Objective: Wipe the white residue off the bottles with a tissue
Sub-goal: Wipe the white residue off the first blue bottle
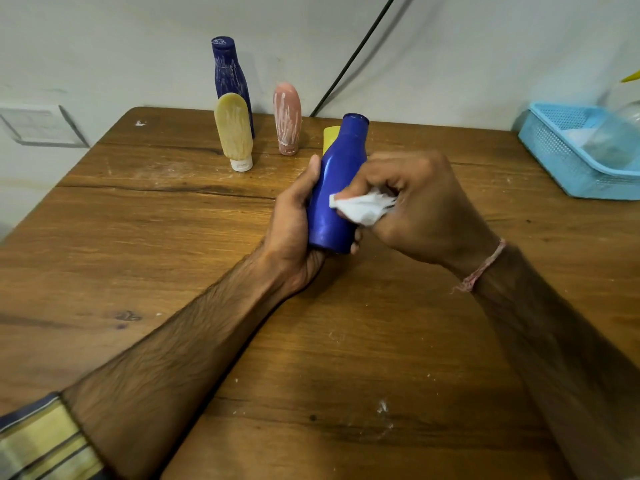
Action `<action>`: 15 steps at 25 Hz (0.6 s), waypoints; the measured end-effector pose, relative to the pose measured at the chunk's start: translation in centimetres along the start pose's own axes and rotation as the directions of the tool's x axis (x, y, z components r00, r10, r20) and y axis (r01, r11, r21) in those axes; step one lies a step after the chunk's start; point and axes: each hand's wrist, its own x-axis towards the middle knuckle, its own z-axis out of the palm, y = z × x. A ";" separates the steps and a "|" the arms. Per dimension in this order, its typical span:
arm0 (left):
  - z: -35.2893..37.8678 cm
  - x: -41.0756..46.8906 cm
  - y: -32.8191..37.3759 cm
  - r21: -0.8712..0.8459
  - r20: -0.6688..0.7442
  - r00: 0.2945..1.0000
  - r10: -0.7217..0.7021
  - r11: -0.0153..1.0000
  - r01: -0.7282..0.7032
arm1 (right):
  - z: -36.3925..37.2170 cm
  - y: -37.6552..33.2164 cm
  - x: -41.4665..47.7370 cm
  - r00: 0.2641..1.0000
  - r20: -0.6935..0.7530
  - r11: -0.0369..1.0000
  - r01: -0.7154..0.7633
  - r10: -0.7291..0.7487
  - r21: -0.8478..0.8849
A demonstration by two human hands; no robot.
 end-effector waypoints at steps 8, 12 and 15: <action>-0.6 0.0 0.8 -0.164 -0.091 0.996 0.015 0.986 -0.029 | -0.4 -0.1 -0.2 0.885 -0.243 0.903 -0.329 0.398 0.277; -0.8 -0.1 1.2 -0.306 -0.115 0.993 -0.036 0.952 -0.001 | -0.3 -0.7 -0.1 0.881 -0.215 0.877 -0.337 0.422 0.342; -0.8 0.1 0.9 -0.281 -0.113 0.993 -0.040 0.960 0.006 | 0.4 -1.5 0.0 0.930 -0.212 0.934 -0.241 0.299 0.263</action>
